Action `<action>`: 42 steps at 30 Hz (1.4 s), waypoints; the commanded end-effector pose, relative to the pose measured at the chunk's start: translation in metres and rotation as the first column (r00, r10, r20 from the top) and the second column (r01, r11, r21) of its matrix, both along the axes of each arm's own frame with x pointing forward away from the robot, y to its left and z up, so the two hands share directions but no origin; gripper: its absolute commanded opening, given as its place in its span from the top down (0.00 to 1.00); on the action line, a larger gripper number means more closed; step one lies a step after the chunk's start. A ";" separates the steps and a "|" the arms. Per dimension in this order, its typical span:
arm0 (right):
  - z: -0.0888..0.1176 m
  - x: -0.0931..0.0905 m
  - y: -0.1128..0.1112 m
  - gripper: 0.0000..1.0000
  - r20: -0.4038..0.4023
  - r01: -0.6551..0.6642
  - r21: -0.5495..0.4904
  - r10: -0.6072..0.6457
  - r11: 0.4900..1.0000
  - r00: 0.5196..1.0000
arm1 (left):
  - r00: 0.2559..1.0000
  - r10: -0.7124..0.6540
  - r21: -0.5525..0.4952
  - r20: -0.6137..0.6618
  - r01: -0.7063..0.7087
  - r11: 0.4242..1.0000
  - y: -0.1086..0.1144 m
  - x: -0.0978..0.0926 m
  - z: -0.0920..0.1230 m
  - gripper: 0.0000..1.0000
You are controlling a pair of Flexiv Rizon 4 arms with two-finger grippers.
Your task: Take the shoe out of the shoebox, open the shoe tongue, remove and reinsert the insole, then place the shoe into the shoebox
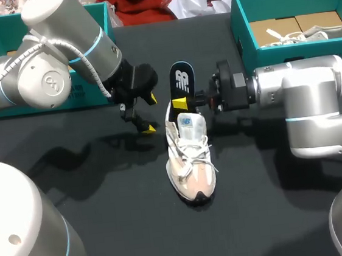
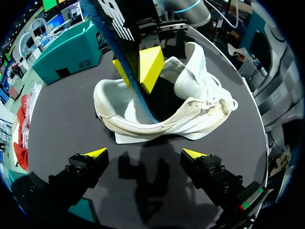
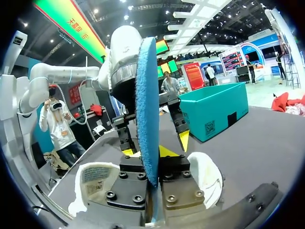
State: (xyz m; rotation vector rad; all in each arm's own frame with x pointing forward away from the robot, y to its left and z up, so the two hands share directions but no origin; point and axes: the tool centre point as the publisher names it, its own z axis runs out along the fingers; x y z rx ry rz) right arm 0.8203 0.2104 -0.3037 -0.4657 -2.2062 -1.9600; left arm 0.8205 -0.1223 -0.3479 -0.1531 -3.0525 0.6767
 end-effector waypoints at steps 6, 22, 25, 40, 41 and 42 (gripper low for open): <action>-0.031 -0.011 0.006 1.00 -0.094 0.012 -0.043 -0.016 0.999 0.995 | 1.000 -0.001 0.001 0.000 0.001 1.000 0.000 0.000 -0.001 0.00; -0.018 -0.017 0.010 0.65 -0.010 0.015 -0.061 -0.015 0.998 1.000 | 1.000 -0.001 0.001 0.000 0.001 1.000 0.000 0.000 -0.001 0.00; -0.014 -0.016 0.012 0.68 0.013 0.015 -0.072 -0.014 0.997 1.000 | 1.000 -0.001 0.001 0.000 0.001 1.000 0.000 0.000 -0.001 0.00; 0.004 -0.009 0.006 1.00 0.067 0.046 -0.092 -0.040 0.995 0.997 | 1.000 -0.001 0.001 0.000 0.001 1.000 0.000 0.000 -0.001 0.00; 0.004 -0.009 0.006 1.00 0.062 0.048 -0.094 -0.042 0.994 0.997 | 1.000 -0.001 0.001 0.000 0.001 1.000 0.000 0.000 -0.001 0.00; 0.004 -0.009 0.006 1.00 0.055 0.049 -0.096 -0.043 0.994 0.998 | 1.000 -0.001 0.001 0.000 0.001 1.000 0.000 0.000 -0.001 0.00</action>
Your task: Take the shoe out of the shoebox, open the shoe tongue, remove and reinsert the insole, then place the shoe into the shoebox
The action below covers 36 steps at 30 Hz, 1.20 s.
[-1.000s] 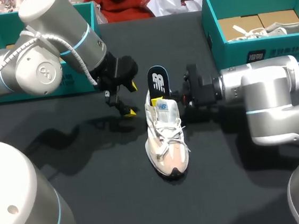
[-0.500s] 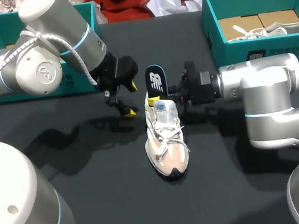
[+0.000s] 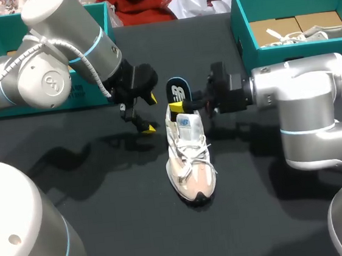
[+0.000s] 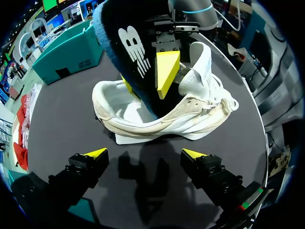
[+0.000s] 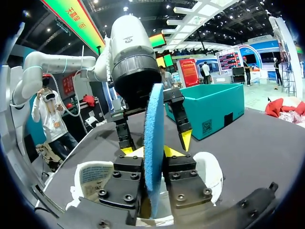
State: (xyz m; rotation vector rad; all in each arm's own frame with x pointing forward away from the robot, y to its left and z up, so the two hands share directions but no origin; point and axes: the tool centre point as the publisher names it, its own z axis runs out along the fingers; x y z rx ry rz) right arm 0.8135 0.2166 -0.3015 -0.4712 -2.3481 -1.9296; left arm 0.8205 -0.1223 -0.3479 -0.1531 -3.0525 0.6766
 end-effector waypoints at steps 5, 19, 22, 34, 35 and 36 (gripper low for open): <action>-0.012 0.000 0.003 1.00 -0.072 0.013 -0.013 -0.014 1.000 0.997 | 1.000 -0.001 0.001 0.000 0.001 1.000 0.000 0.000 -0.001 0.00; -0.035 -0.015 0.002 0.79 -0.138 0.050 -0.016 -0.051 0.999 0.989 | 1.000 -0.001 0.001 0.000 0.001 1.000 0.000 0.000 -0.001 0.00; -0.029 -0.014 0.006 0.71 -0.109 0.033 -0.016 -0.035 0.999 0.993 | 1.000 -0.001 0.001 0.000 0.001 1.000 0.000 0.000 -0.001 0.00; -0.008 -0.005 0.008 0.73 -0.038 -0.004 -0.018 0.003 1.000 0.999 | 1.000 -0.001 0.001 0.000 0.001 1.000 0.000 0.000 -0.001 0.00; -0.006 -0.004 0.008 0.73 -0.035 -0.006 -0.019 0.005 1.000 0.999 | 1.000 -0.001 0.001 0.000 0.001 1.000 0.000 0.000 -0.001 0.00; -0.005 -0.004 0.007 0.73 -0.033 -0.009 -0.019 0.009 1.000 0.999 | 1.000 -0.001 0.001 0.000 0.001 1.000 0.000 0.000 -0.001 0.00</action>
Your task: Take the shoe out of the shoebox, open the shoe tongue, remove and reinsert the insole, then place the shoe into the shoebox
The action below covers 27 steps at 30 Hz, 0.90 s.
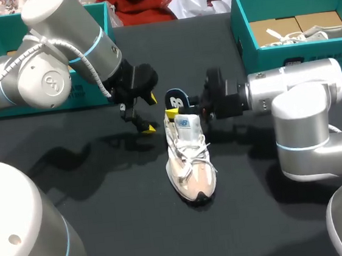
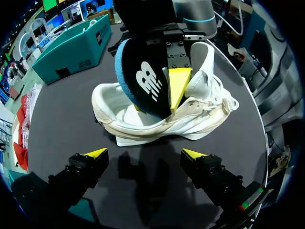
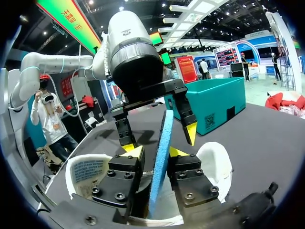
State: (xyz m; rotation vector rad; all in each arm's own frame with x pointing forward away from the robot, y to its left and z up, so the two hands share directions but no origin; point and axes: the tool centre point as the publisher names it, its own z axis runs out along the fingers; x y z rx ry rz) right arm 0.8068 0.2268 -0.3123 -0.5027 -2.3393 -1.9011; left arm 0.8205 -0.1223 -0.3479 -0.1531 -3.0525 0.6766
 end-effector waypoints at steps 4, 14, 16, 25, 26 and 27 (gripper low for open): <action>0.010 0.006 -0.004 0.76 0.000 -0.019 -0.006 0.019 1.000 1.000 | 1.000 -0.001 0.001 0.000 0.001 1.000 0.000 0.000 -0.001 0.00; -0.019 0.002 0.000 1.00 -0.125 -0.003 -0.002 0.003 1.000 0.992 | 1.000 -0.001 0.001 0.000 0.001 1.000 0.000 0.000 -0.001 0.00; -0.025 -0.003 0.001 1.00 -0.154 0.001 -0.012 -0.003 1.000 0.988 | 1.000 -0.001 0.001 0.000 0.001 1.000 0.000 0.000 -0.001 0.00; -0.017 -0.011 -0.008 0.63 -0.140 0.013 -0.017 -0.015 1.000 0.990 | 1.000 -0.001 0.001 0.000 0.001 1.000 0.000 0.000 -0.001 0.00; -0.014 -0.010 -0.008 0.58 -0.127 0.010 -0.015 -0.012 1.000 0.992 | 1.000 -0.001 0.001 0.000 0.001 1.000 0.000 0.000 -0.001 0.00; -0.009 -0.009 -0.006 0.56 -0.115 0.008 -0.015 -0.010 1.000 0.993 | 1.000 -0.001 0.001 0.000 0.001 1.000 0.000 0.000 -0.001 0.00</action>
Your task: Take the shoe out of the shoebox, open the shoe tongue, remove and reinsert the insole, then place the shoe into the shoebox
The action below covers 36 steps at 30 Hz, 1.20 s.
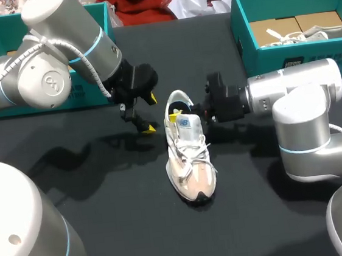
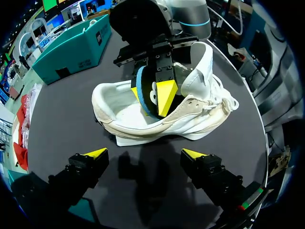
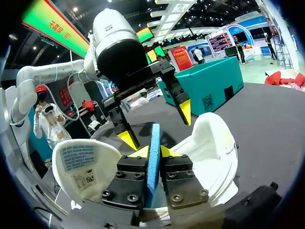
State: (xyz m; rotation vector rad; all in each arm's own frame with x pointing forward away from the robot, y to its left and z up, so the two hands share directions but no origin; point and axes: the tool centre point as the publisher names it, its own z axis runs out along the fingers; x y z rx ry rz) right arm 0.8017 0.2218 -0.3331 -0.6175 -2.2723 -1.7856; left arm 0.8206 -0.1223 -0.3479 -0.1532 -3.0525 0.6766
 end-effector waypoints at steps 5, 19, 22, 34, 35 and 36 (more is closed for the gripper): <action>0.022 -0.001 0.003 0.58 0.076 -0.008 0.006 0.008 1.000 0.997 | 1.000 -0.001 0.001 0.000 0.001 1.000 0.000 0.000 -0.001 0.00; 0.039 0.014 -0.011 0.57 0.119 0.007 0.021 -0.010 1.000 0.993 | 1.000 -0.001 0.001 0.000 0.001 1.000 0.000 0.000 -0.001 0.00; 0.039 0.019 -0.012 0.71 0.112 0.004 0.031 -0.007 1.000 0.994 | 1.000 -0.001 0.001 0.000 0.001 1.000 0.000 0.000 -0.001 0.00; 0.005 0.007 -0.009 1.00 -0.002 0.018 0.024 -0.018 1.000 1.000 | 1.000 -0.001 0.001 0.000 0.001 1.000 0.000 0.000 -0.001 0.00; 0.003 0.006 -0.009 1.00 -0.006 0.020 0.020 -0.020 1.000 1.000 | 1.000 -0.001 0.001 0.000 0.001 1.000 0.000 0.000 -0.001 0.00; 0.003 0.005 -0.008 1.00 -0.007 0.021 0.018 -0.021 1.000 1.000 | 1.000 -0.001 0.001 0.000 0.001 1.000 0.000 0.000 -0.001 0.00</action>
